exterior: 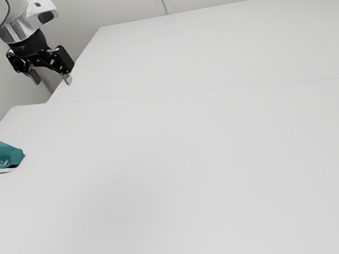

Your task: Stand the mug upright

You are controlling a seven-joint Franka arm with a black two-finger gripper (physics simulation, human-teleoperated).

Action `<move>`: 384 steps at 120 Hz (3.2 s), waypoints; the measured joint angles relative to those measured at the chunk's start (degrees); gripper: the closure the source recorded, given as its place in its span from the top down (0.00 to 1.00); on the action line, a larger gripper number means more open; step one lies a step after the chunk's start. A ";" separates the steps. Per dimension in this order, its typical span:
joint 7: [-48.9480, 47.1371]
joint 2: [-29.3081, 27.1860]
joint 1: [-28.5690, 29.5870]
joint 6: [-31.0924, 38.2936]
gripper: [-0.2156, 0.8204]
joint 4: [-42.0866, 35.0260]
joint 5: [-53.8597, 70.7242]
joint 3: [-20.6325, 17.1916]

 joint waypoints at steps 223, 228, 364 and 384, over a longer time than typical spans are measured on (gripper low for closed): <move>40.22 46.59 56.64 11.79 0.79 30.90 -33.78 2.49; 42.37 47.50 57.52 11.45 0.79 31.09 -37.35 2.55; 71.23 60.68 60.25 13.11 0.79 38.10 -58.93 -1.55; 72.61 61.03 59.87 17.96 0.79 38.07 -58.90 -2.09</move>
